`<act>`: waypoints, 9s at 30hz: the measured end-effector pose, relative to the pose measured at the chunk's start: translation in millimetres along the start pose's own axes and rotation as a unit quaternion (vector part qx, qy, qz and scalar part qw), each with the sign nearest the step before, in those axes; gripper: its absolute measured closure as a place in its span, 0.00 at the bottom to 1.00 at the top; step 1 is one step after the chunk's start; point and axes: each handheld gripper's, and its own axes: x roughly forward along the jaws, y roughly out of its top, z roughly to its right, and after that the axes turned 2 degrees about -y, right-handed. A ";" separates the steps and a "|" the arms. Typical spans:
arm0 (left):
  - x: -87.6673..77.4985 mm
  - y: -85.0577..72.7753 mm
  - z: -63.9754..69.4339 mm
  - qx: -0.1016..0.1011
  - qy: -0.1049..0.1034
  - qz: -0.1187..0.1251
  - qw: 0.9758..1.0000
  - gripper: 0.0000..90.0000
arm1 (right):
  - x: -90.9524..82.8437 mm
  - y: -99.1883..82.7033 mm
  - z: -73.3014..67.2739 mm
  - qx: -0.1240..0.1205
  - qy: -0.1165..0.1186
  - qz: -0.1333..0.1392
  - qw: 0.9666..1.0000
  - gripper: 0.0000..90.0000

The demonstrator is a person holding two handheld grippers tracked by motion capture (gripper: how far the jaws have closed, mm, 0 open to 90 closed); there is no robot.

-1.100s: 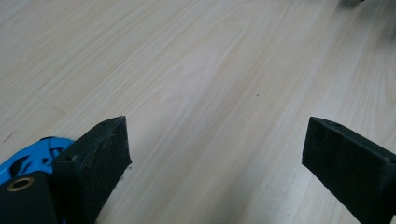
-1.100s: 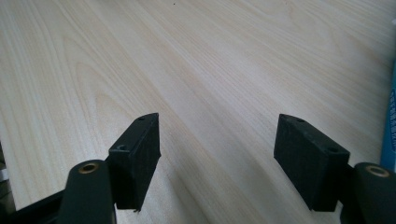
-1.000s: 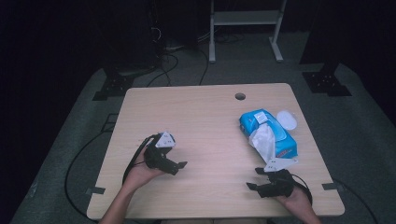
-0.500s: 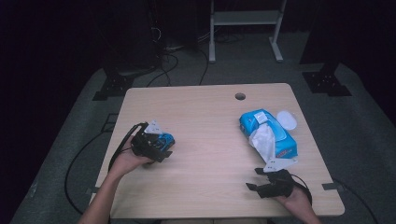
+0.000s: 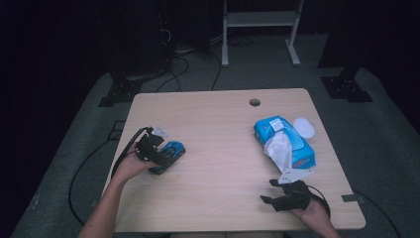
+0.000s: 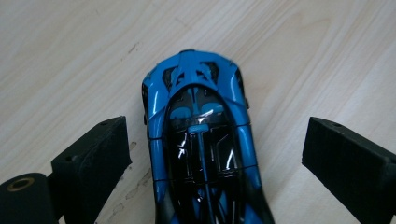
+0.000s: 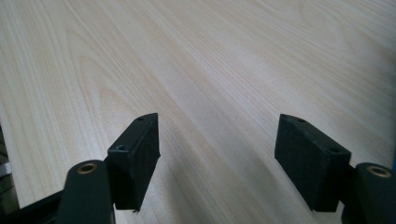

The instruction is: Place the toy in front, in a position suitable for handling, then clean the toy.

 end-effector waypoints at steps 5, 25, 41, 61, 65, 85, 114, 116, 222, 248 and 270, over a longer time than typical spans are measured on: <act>11.4 -0.4 -3.5 -0.005 0.002 -0.024 1.000 0.08 | -0.4 0.1 -1.1 0.000 0.000 0.001 1.000 0.33; 35.0 -5.5 -13.1 -0.027 -0.015 -0.076 0.997 0.16 | 0.5 0.0 -3.0 -0.007 0.004 -0.002 1.000 0.33; 33.7 -2.5 -10.2 -0.033 -0.013 -0.073 0.997 0.26 | -0.4 0.5 -4.4 -0.011 0.003 0.001 1.000 0.33; 28.7 -2.9 -9.8 -0.029 -0.010 -0.065 0.997 0.31 | -3.8 0.4 -3.8 -0.015 0.000 0.005 1.000 0.33; 28.8 -3.0 -10.1 -0.031 -0.012 -0.064 0.997 0.31 | -4.4 0.4 -3.3 -0.017 -0.002 0.007 1.000 0.33; 26.8 -4.0 -10.8 -0.033 -0.010 -0.066 0.997 0.31 | -4.4 0.6 -2.8 -0.017 -0.002 0.007 1.000 0.33; 26.7 -7.3 -13.6 0.005 -0.030 -0.108 0.994 0.28 | -5.7 0.1 -1.9 -0.018 -0.004 0.007 1.000 0.33; 25.9 -7.7 -13.6 0.004 -0.029 -0.108 0.994 0.28 | -5.7 0.0 -1.9 -0.017 -0.004 0.007 1.000 0.33; 49.5 28.5 139.1 0.106 -0.156 0.095 0.977 0.10 | -18.6 4.3 1.9 0.009 -0.010 0.044 0.999 0.32; 33.8 17.0 130.8 0.102 -0.125 0.134 0.978 0.09 | -31.1 31.4 4.9 0.004 -0.027 0.081 0.996 0.32; 30.8 13.3 129.1 0.104 -0.106 0.138 0.979 0.09 | -29.8 64.8 87.3 0.061 -0.172 0.068 0.981 0.39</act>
